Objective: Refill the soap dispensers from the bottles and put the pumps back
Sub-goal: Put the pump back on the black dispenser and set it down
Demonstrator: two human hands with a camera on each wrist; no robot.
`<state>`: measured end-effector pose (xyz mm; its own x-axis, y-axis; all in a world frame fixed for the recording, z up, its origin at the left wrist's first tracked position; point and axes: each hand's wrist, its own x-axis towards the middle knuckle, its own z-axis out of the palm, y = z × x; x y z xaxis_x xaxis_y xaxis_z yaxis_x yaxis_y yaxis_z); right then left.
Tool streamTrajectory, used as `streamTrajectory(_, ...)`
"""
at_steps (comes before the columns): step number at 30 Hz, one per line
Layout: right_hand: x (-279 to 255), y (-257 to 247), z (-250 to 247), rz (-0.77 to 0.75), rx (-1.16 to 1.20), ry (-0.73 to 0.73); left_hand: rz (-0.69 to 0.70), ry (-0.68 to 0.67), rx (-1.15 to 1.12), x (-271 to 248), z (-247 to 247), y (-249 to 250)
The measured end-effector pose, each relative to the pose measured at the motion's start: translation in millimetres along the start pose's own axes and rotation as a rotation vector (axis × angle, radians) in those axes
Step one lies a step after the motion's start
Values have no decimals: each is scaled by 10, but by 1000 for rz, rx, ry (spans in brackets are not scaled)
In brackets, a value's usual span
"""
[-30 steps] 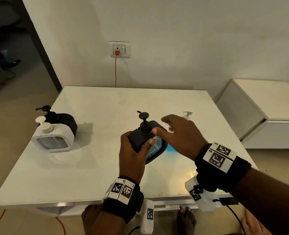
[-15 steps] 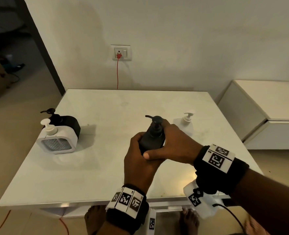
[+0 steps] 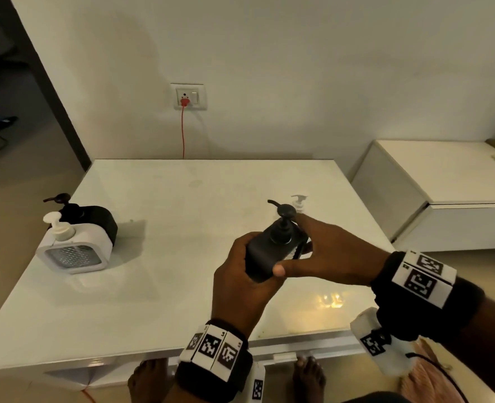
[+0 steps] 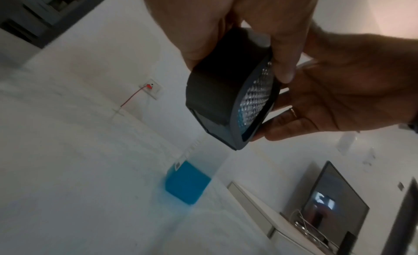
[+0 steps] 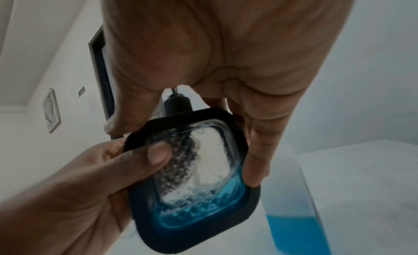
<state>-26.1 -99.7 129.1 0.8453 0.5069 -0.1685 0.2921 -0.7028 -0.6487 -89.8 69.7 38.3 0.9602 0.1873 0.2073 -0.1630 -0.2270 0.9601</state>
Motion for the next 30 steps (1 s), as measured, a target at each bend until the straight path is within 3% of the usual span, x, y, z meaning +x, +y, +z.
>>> streamTrajectory(6, -191, 426, 31, 75, -43, 68, -84, -200, -39, -121, 399, 49)
streamTrajectory(14, -369, 1087, -147, 202, -91, 181, -88, -543, 49, -22, 839, -84)
streamTrajectory(21, -15, 1948, -418, 332, -204, 172, -243, -524, -13, 37, 975, -317)
streamTrajectory(30, 56, 2187, -603, 328, 2, 4, -241, -519, 96, 215, 1149, -370)
